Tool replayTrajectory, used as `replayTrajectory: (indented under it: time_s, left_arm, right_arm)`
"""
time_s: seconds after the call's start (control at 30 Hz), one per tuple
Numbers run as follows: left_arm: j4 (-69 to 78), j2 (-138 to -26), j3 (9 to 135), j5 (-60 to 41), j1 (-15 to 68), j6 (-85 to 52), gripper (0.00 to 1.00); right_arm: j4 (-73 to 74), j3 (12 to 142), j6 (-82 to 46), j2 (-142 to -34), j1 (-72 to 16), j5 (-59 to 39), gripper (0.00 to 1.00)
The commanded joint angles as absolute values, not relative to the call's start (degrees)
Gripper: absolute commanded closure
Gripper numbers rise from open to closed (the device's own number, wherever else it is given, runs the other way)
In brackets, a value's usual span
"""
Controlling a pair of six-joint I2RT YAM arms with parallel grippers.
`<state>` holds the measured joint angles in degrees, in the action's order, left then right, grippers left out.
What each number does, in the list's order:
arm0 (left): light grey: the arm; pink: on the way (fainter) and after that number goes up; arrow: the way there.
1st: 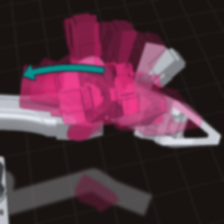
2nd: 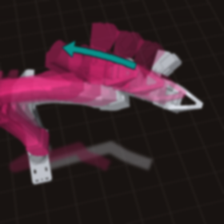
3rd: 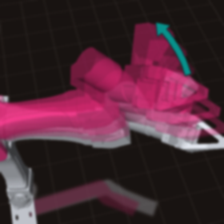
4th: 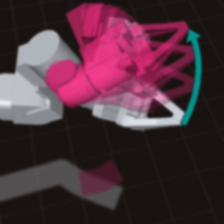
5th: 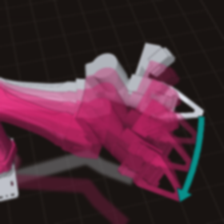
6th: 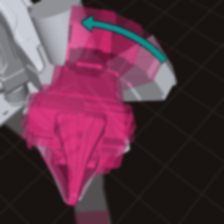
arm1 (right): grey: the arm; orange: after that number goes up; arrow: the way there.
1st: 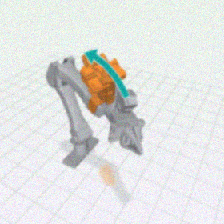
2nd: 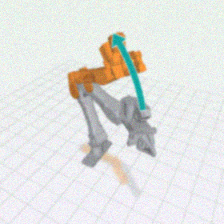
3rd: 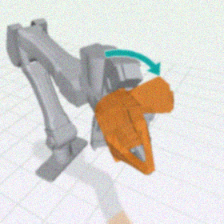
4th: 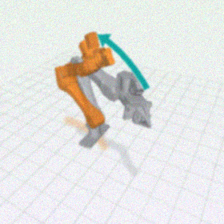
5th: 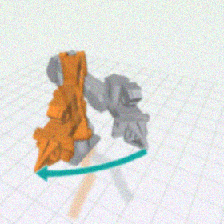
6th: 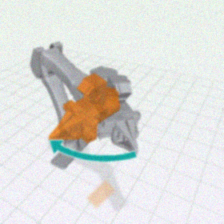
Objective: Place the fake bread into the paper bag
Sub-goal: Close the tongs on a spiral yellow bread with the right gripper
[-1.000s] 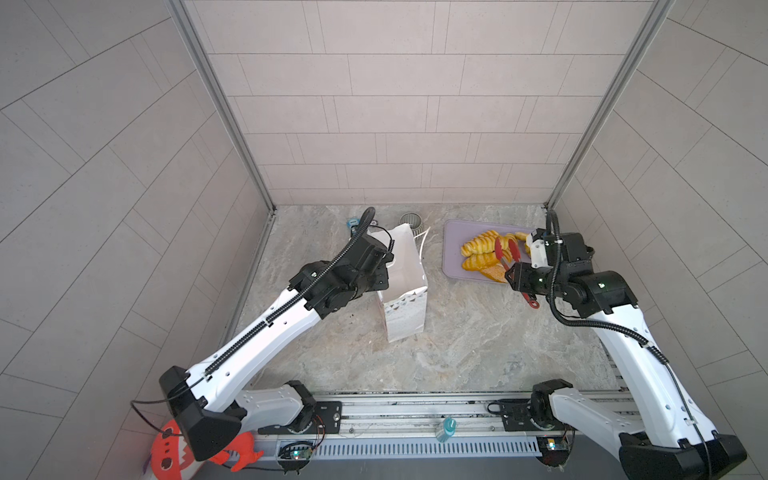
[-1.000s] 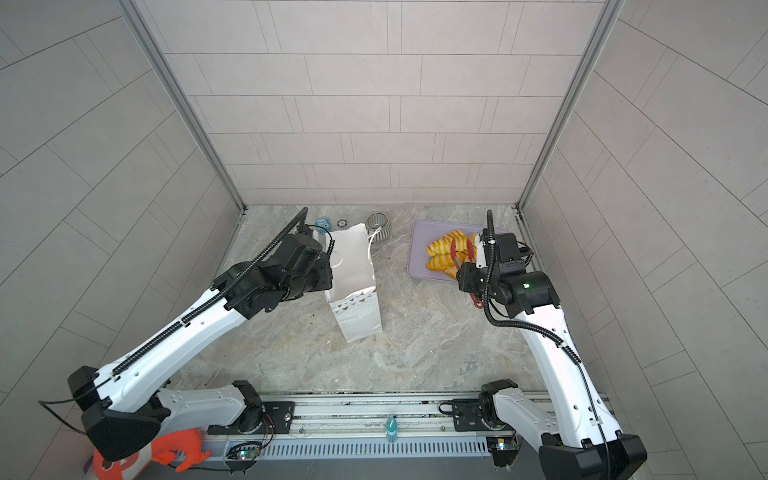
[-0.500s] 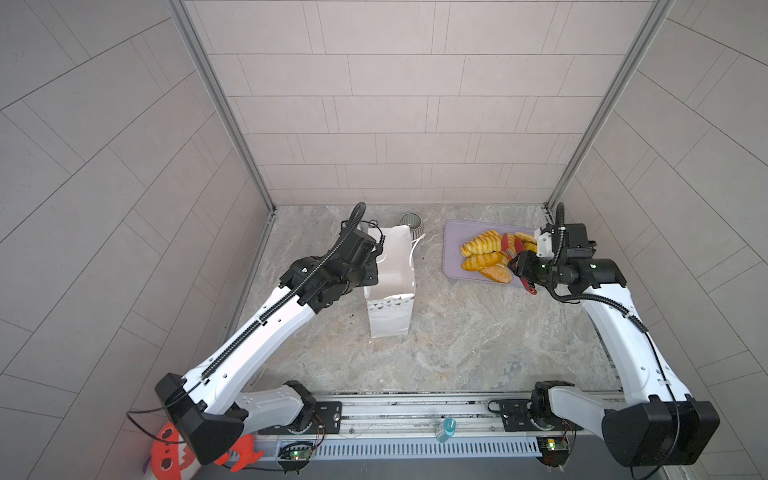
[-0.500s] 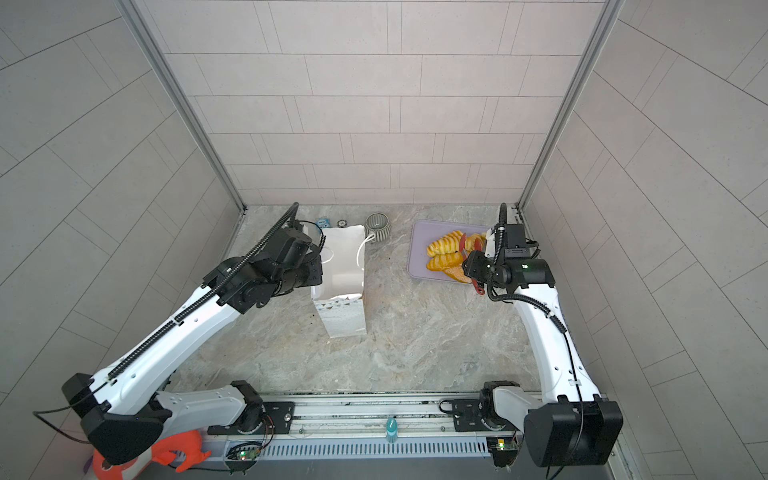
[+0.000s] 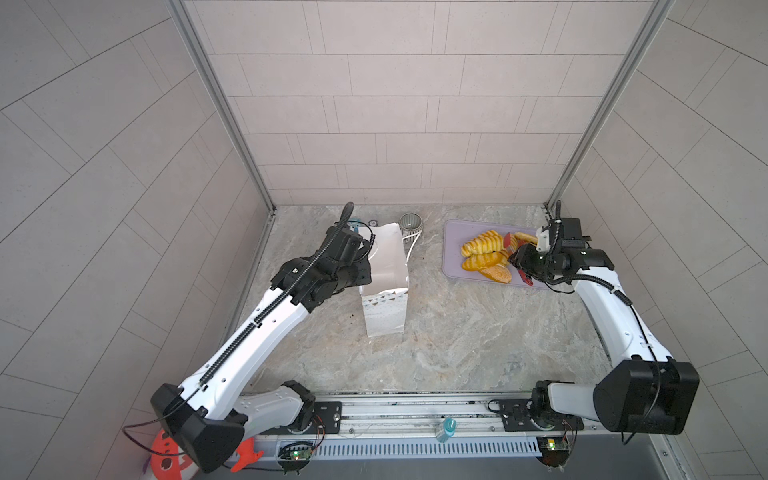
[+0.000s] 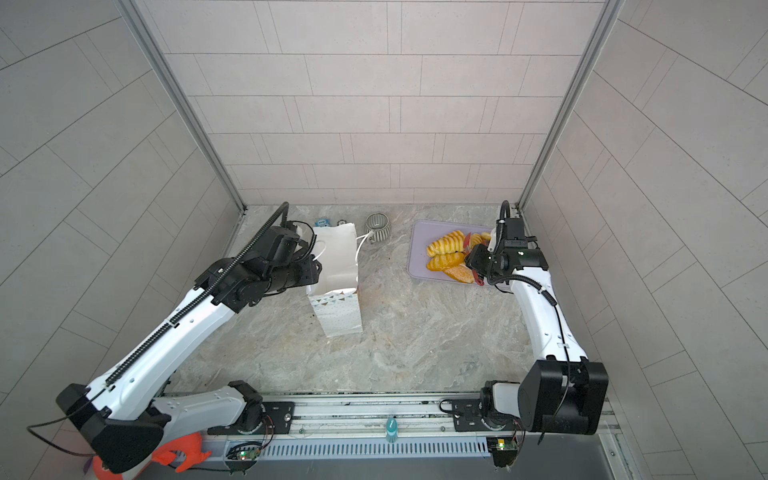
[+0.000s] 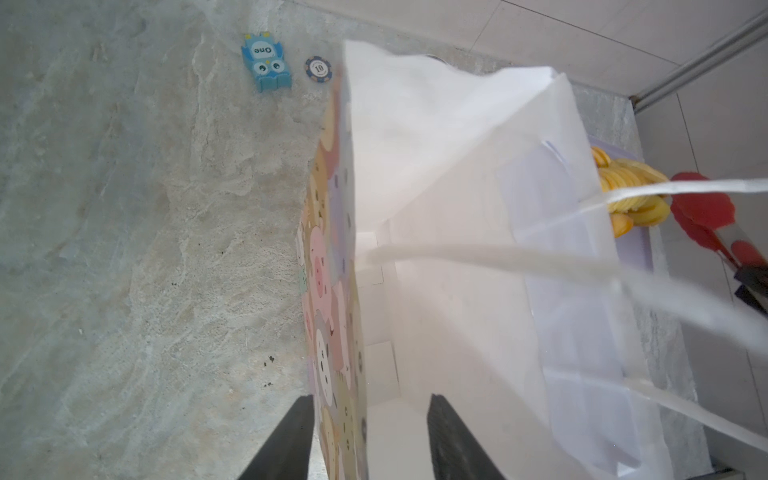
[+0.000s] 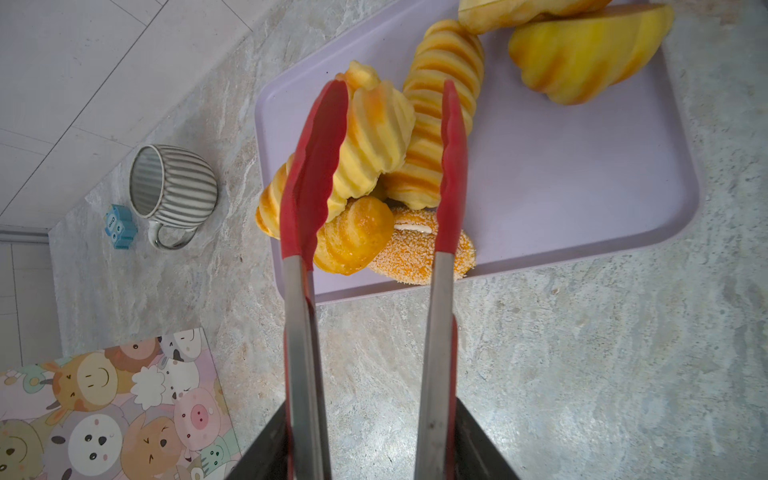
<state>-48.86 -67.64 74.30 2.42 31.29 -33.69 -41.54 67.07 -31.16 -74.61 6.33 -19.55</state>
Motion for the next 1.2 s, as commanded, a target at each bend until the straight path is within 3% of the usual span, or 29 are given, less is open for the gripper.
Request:
replayTrajectory:
  time_s: [0.0, 0.17, 0.6, 1.17]
  left_arm:
    - [-48.1, -66.1, 73.4, 1.0, 30.4, -33.1, 0.42]
    - [-47.7, -65.6, 72.9, 0.1, 29.9, -32.8, 0.36]
    - [-46.6, -65.3, 71.6, -0.5, 29.6, -33.0, 0.35]
    - [-46.4, -64.8, 71.1, -0.5, 29.6, -33.4, 0.35]
  right_arm:
    - [-38.6, 69.3, -33.1, -75.2, 7.0, -20.1, 0.45]
    - [-37.1, 69.9, -34.0, -77.7, 7.6, -21.5, 0.44]
    - [-32.7, 69.3, -38.2, -82.5, 10.9, -30.9, 0.42]
    - [-33.4, 68.4, -38.2, -83.0, 10.9, -29.2, 0.42]
